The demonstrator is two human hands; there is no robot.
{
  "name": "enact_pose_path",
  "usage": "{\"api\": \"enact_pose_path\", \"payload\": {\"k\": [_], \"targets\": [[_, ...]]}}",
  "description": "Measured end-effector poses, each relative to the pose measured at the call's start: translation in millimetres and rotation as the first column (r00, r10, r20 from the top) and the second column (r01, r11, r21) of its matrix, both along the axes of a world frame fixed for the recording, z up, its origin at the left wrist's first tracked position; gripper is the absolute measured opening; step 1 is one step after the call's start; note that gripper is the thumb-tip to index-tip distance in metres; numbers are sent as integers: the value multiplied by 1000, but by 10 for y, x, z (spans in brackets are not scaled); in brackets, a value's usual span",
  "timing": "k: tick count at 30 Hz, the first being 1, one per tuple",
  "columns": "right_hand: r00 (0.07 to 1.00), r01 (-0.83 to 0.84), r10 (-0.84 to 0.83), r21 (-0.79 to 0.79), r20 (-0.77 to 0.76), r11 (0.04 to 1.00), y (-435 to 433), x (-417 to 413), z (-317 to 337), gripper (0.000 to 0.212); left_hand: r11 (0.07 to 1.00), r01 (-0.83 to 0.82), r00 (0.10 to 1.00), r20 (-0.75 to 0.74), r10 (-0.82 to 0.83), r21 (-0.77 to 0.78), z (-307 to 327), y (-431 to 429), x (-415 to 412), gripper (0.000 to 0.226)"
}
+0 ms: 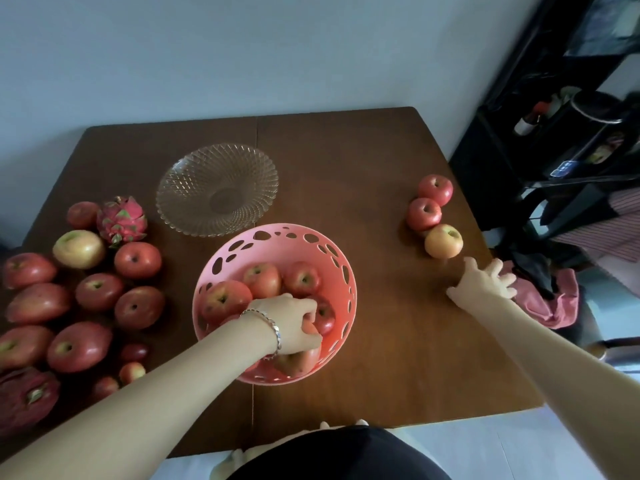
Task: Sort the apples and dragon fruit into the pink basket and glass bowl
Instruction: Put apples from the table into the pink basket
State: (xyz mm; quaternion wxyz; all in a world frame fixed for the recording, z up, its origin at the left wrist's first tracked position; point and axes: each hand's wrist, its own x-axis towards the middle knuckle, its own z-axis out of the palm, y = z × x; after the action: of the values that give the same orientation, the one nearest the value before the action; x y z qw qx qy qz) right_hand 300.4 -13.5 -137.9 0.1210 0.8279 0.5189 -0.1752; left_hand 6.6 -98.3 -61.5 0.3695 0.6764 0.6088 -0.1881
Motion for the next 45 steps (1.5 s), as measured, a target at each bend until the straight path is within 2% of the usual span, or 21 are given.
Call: {"api": "enact_pose_path", "payload": {"k": [2,6,9,11,13,17,20,22,26,29,30,31,33,34,35,36,37,39,40,43,45], "targets": [[1000,24,-25,-38,-12,999,-4,91,-154,62,999,-41,999,15,41,3,-58,12,19,43],[999,-29,32,83,-41,996,-54,137,-182,66,998,-58,998,6,58,27,-43,-2,5,41],[978,-73,105,174,-183,982,-80,-67,-13,75,995,-75,997,23,74,61,-61,-44,-36,29],[915,-120,224,303,-335,945,-125,-338,190,73,992,-90,995,41,87,89,-115,-48,-69,23],[793,-237,407,386,-454,891,-197,-641,432,72,990,-103,994,48,99,97,-147,-61,-91,28],[516,-627,730,382,-448,678,-375,-1137,641,77,982,-122,992,21,121,142,-192,-75,-105,44],[478,-785,810,249,-338,567,-489,-1359,534,79,981,-90,994,-40,98,169,-223,-83,-101,56],[486,-795,811,220,-326,565,-513,-1424,480,79,983,-70,994,-67,83,172,-226,-85,-84,59],[532,-738,752,223,-388,637,-497,-1461,422,80,974,-122,992,-20,128,193,-219,-89,-68,50],[612,-471,488,209,-623,857,-431,-1449,468,80,961,-131,991,14,132,245,-189,-126,-100,43],[592,-333,359,187,-721,924,-383,-1448,509,70,956,-116,993,14,116,269,-176,-143,-111,42],[514,-203,218,129,-830,971,-328,-1446,554,53,951,-95,995,10,96,294,-163,-161,-121,42],[244,-74,-73,-94,-967,993,-247,-1463,628,25,939,-65,998,6,67,337,-150,-187,-129,41],[166,-75,-164,-178,-972,981,-225,-1487,642,20,936,-56,998,4,58,349,-158,-192,-131,41],[169,-96,-199,-217,-965,971,-212,-1522,631,21,935,-47,999,-1,51,352,-164,-194,-131,41],[226,-117,-189,-219,-956,969,-205,-1562,591,28,936,-38,999,-9,44,351,-177,-191,-130,42],[345,-146,-113,-172,-932,974,-201,-1595,541,38,937,-30,999,-14,37,348,-182,-189,-128,44],[605,-300,189,-1,-773,954,-218,-1621,496,63,942,-23,999,-18,31,335,-174,-183,-124,47],[650,-429,354,59,-672,901,-243,-1613,504,72,942,-26,999,-17,34,334,-170,-185,-121,48],[534,-773,712,77,-456,630,-363,-1568,522,81,936,-30,999,-24,41,350,-154,-195,-116,47],[448,-859,813,73,-372,506,-440,-1554,519,82,938,-22,999,-37,37,345,-141,-198,-106,47]]}}
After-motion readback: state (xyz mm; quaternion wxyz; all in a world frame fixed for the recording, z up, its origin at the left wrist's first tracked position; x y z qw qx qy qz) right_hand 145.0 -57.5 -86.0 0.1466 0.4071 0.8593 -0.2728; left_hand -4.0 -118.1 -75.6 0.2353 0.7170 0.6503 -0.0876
